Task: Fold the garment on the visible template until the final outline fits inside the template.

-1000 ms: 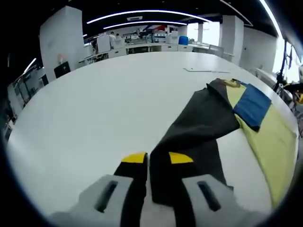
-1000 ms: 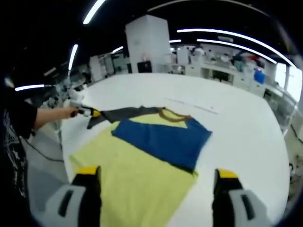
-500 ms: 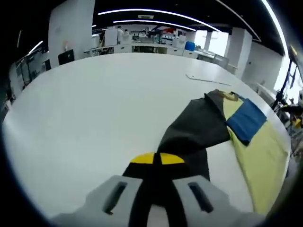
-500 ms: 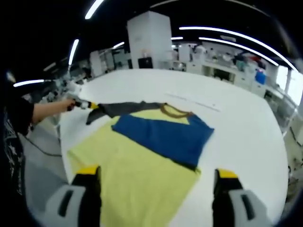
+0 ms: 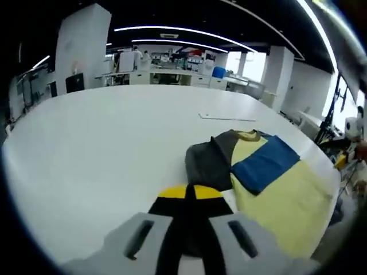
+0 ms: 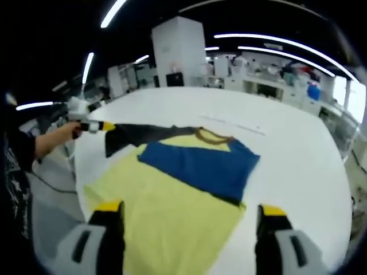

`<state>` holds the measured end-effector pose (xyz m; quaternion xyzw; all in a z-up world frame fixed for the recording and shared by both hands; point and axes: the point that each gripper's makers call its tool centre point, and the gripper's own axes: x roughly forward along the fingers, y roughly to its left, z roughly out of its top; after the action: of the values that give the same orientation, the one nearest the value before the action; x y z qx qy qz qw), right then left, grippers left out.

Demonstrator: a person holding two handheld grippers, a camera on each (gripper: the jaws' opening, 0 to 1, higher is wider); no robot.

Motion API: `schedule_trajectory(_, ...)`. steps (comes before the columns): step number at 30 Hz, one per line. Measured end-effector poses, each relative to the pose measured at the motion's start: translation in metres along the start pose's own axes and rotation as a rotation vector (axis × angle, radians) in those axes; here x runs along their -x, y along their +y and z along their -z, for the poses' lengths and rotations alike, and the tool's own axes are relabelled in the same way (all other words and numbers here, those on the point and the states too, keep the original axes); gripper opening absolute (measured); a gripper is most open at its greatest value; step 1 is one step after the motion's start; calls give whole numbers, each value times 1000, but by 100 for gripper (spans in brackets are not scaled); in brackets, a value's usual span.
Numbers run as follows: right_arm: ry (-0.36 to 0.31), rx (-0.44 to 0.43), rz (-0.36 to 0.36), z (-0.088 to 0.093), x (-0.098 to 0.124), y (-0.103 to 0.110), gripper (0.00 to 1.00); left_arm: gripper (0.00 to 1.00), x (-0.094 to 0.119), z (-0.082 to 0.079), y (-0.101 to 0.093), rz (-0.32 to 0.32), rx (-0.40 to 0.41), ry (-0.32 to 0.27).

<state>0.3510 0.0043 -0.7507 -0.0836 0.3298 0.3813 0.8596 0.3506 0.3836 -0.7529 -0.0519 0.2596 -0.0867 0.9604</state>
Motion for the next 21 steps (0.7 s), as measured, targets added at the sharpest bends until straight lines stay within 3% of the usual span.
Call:
schedule_trajectory(1,-1,1,-1,0,1,1,96,0,0,0,-8,2,3,-1)
schedule_trajectory(3,-4,2,-1,0,2,1,96,0,0,4,-5,11,8,1)
schedule_trajectory(8,-8,-8,3,4,4,-1,96,0,-9,5,-35,-2,6,4)
schedule_trajectory(10,-6,-12,1,7,4,-2,96,0,-11,5,-43,2,79,1)
schedule_trajectory(18,-9,-29,-5,10,4,0,96,0,-29,7,-91,78,126,14)
schedule_trajectory(21,-10,-32,-6,10,4,0,96,0,-36,15,-101,83,126,31)
